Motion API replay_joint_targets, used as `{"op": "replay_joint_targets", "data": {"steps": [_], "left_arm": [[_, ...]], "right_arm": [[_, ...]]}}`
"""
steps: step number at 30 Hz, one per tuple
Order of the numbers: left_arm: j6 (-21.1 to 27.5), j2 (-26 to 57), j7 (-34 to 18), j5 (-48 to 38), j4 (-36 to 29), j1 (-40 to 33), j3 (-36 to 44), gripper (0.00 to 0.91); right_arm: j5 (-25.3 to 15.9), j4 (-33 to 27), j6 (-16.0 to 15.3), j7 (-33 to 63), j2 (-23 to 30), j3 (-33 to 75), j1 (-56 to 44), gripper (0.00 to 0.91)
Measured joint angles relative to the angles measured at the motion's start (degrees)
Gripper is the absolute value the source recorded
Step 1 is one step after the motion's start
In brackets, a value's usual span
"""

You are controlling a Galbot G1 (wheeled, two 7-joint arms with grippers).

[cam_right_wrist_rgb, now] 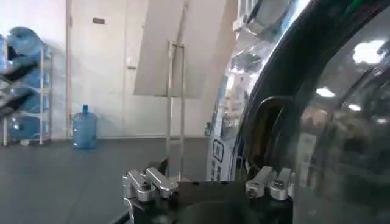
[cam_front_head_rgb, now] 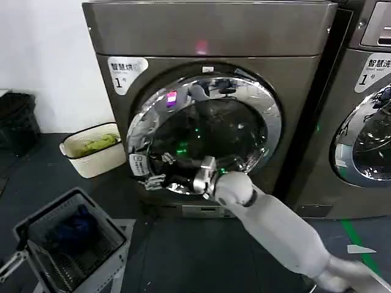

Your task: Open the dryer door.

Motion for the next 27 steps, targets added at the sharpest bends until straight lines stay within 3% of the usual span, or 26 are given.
{"op": "replay_joint_targets", "data": {"steps": [12, 27], "left_arm": [[9.9, 8.6, -2.5, 3.3, 5.5, -10.8, 4.2, 0.907], [13.4, 19.6, -6.8, 10.2, 15.6, -25.8, 19.6, 0.907]], "right_arm": [[3.8, 9.6, -1.8, -4.9, -6.1, 3.0, -4.2, 0.907], [9.0, 15.8, -3.6, -12.0, -12.4, 10.4, -11.2, 0.907]]}}
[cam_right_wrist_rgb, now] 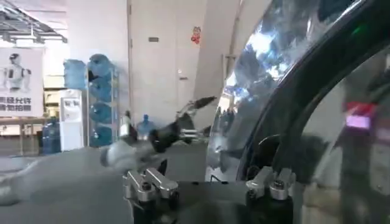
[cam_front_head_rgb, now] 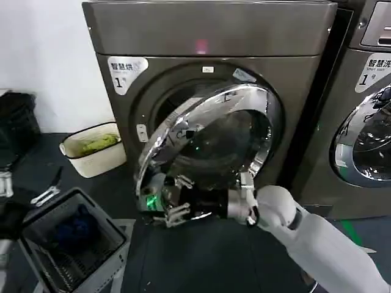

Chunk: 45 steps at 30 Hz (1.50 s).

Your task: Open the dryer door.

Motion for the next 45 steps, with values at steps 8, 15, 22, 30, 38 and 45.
{"op": "replay_joint_targets", "data": {"steps": [8, 15, 22, 30, 38, 45], "left_arm": [[-0.3, 3.9, 0.7, 0.6, 3.9, -9.2, 9.8, 0.907], [-1.5, 4.7, 2.9, 0.9, 6.6, -16.3, 17.9, 0.907], [-4.2, 4.6, 5.3, 0.9, 8.2, -22.4, 28.3, 0.907], [-7.4, 2.4, 7.2, 1.0, 8.5, -28.0, 38.8, 0.907], [-10.9, -0.8, 7.0, 1.0, 10.4, -32.7, 47.9, 0.907], [-13.1, -3.0, 4.5, 1.4, 13.2, -37.7, 55.6, 0.907]], "right_arm": [[1.6, 4.8, -0.2, -0.1, -3.9, 7.9, -8.7, 0.907], [1.5, 9.7, 0.4, 2.4, -6.7, 19.4, -20.5, 0.907], [-0.9, 13.5, 2.7, 8.6, -5.8, 36.9, -37.2, 0.907], [-8.6, 17.0, 6.1, 19.1, 4.7, 62.2, -58.8, 0.907], [-18.6, 16.1, 10.2, 27.3, 18.5, 82.0, -68.6, 0.907], [-27.5, 10.8, 6.4, 36.7, 29.2, 96.9, -69.5, 0.907]]}}
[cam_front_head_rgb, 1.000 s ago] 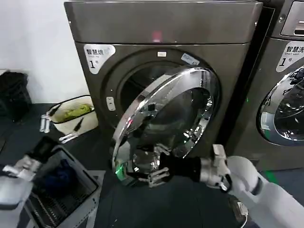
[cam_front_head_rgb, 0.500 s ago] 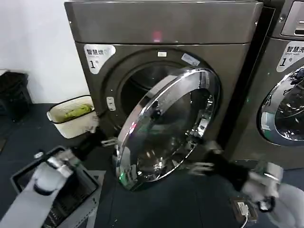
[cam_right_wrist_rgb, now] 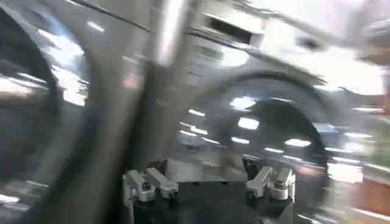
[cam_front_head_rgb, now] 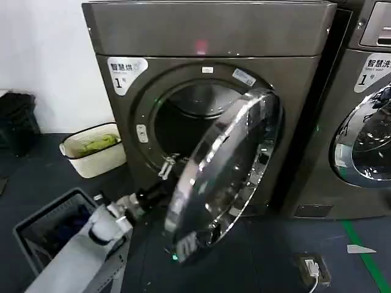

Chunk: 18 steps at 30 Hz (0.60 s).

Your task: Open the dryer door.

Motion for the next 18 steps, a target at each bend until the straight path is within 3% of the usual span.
{"op": "replay_joint_targets", "data": {"steps": [10, 15, 18], "left_arm": [[0.6, -6.6, -2.2, 1.5, 4.9, -5.2, 8.6, 0.907], [0.7, -11.4, -2.5, 1.4, 9.1, -8.1, 12.4, 0.907], [0.6, -14.4, -2.6, 1.4, 12.0, -10.0, 14.4, 0.907]], "right_arm": [[-8.1, -10.0, 3.9, 12.6, 8.6, 16.8, 0.0, 0.907], [-12.9, -17.8, 7.9, 14.9, 8.5, 23.1, -1.1, 0.907], [-13.5, -23.4, 9.1, 14.7, 7.9, 26.1, -1.8, 0.907]]}}
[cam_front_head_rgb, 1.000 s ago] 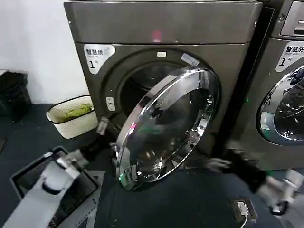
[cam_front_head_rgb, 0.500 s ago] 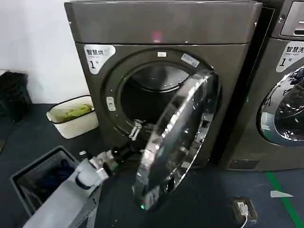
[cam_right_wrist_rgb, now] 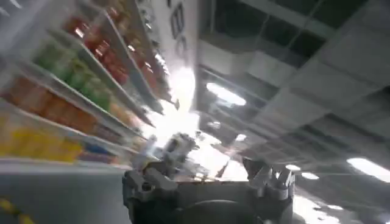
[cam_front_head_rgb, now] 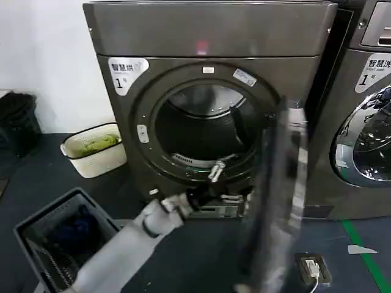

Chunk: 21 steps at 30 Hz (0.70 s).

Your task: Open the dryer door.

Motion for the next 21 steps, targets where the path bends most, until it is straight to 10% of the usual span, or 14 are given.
{"op": "replay_joint_targets", "data": {"steps": [21], "left_arm": [[1.0, -17.3, -0.1, 1.2, 14.4, -6.2, 6.2, 0.907]], "right_arm": [[-1.2, -9.5, 1.5, -0.5, -0.6, 9.1, -1.3, 0.907]]}}
